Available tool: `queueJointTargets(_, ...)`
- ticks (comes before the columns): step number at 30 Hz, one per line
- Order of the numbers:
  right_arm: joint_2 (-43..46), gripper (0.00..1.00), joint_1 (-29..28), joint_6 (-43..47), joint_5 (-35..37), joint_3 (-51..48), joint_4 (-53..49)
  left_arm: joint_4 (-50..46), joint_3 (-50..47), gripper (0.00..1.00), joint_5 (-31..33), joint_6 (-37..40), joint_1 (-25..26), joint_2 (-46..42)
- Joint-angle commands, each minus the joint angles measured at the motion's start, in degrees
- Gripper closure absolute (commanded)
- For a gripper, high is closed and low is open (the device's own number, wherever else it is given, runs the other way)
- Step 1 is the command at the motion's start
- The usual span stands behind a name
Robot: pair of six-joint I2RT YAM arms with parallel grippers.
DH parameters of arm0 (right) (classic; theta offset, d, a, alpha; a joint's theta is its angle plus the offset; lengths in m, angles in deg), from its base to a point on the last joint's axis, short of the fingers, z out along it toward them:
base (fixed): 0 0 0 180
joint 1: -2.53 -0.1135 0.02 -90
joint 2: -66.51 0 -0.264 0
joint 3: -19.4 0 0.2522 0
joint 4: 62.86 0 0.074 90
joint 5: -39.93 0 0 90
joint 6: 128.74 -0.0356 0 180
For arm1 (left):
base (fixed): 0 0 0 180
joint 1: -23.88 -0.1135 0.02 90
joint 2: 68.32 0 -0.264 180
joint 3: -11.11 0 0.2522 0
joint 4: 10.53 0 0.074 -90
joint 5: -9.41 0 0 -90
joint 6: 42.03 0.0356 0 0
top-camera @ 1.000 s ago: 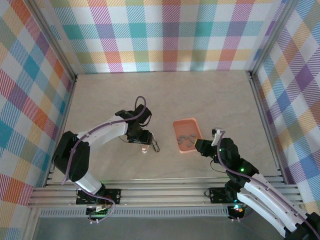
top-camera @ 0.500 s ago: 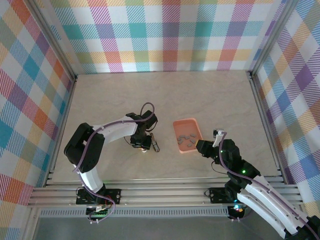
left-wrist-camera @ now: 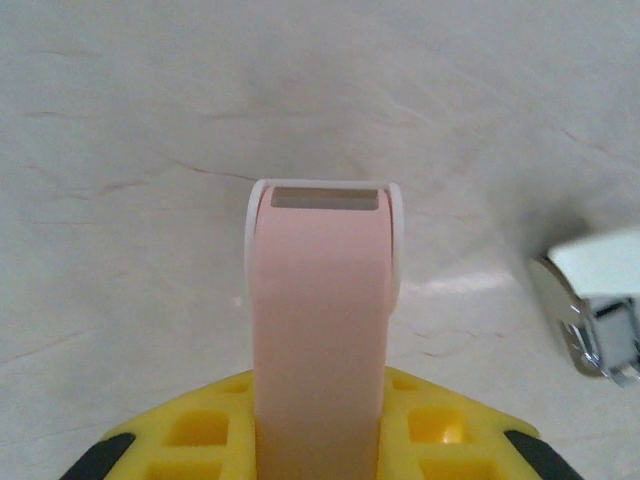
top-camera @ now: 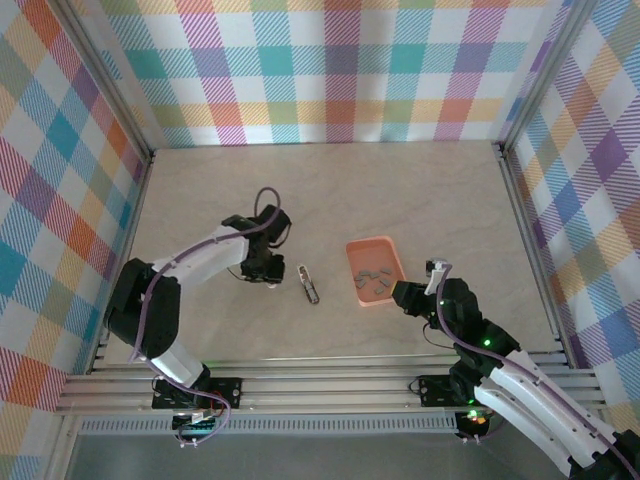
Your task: Load the staples into the stapler
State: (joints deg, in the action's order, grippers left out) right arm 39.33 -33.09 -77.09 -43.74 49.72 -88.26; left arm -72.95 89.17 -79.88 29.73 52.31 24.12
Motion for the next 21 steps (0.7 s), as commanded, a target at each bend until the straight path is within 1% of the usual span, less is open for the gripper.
queueJointTargets(1,-0.57,0.69,0.10,0.45,-0.76,-0.39,2.28,-2.20,-0.41,0.81,0.95,2.98,-3.16,-0.38)
queueJointTargets(10,-1.54,0.69,0.11,0.65,-1.47,0.18,2.62,-0.89,5.10,0.81,-0.51,8.08,-9.11,6.93)
queueJointTargets(19,-2.17,0.69,0.10,0.21,-2.64,0.32,3.16,0.81,6.68,0.78,-1.94,8.75,-9.79,12.01)
queueJointTargets(21,-2.13,0.69,0.06,0.24,-2.55,0.40,3.01,1.02,6.57,0.75,-2.10,8.75,-9.75,12.53)
